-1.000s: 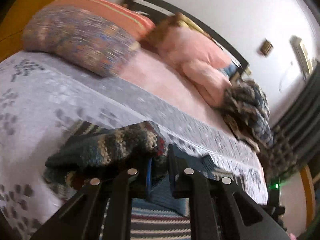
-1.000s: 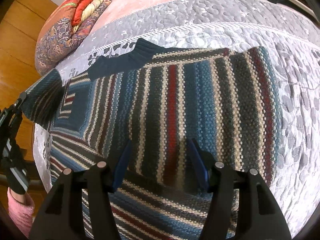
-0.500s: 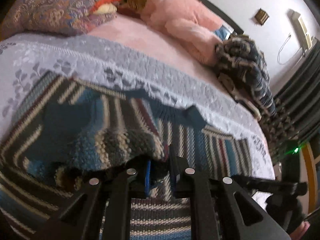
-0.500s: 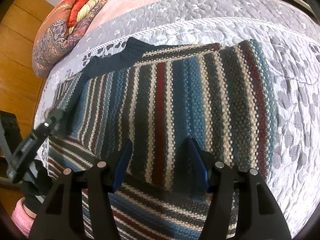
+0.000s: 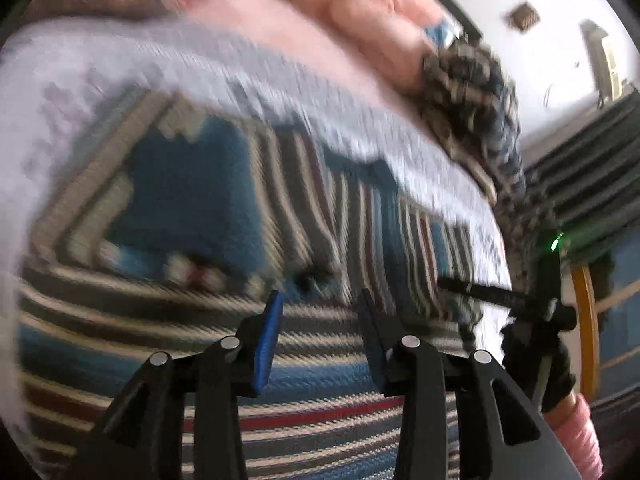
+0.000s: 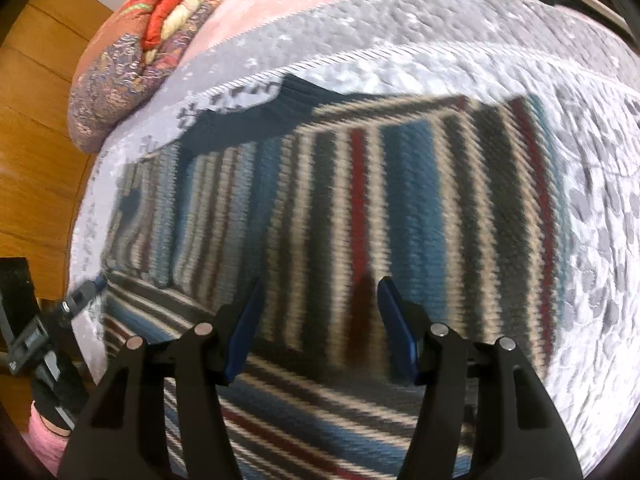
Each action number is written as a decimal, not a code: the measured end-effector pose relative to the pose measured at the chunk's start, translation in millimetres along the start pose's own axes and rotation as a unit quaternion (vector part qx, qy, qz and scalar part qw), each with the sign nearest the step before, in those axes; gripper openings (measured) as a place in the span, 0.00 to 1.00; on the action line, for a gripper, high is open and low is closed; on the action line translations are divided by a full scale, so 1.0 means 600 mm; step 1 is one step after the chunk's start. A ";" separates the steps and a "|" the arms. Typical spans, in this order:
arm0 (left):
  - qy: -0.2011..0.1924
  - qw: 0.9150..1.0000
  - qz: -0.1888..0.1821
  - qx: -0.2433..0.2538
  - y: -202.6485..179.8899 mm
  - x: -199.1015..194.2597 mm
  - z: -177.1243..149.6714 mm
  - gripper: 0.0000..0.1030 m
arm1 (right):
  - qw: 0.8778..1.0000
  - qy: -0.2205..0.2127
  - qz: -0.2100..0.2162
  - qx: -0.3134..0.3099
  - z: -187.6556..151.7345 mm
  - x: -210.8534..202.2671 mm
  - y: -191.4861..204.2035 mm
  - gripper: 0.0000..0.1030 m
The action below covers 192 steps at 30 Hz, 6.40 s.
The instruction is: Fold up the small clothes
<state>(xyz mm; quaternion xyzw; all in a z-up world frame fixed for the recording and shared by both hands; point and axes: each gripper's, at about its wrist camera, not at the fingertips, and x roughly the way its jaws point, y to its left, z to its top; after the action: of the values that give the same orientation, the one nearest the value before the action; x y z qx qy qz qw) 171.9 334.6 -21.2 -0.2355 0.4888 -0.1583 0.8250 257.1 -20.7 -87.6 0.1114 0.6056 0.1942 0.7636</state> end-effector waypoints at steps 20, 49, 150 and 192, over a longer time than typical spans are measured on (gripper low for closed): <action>-0.024 0.984 0.176 -0.015 0.178 0.019 0.048 0.38 | 0.994 0.077 0.081 0.018 0.060 0.174 0.237 0.28; -0.093 0.965 0.228 -0.093 0.244 -0.061 0.114 0.40 | 0.985 0.071 -0.078 -0.136 0.018 0.183 0.435 0.51; 0.042 0.992 0.118 0.034 0.076 0.009 0.040 0.56 | 0.999 -0.007 -0.006 0.054 -0.057 -0.099 0.001 0.33; 0.282 0.929 0.225 -0.083 0.138 -0.161 -0.386 0.64 | 0.975 0.183 -0.072 0.108 -0.579 -0.094 0.070 0.18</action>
<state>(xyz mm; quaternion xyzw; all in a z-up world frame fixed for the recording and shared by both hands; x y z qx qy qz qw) -75.3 397.1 -90.9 -0.1324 0.7528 0.0128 0.6447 -96.7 -30.0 -104.7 0.1115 0.7587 0.0892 0.6356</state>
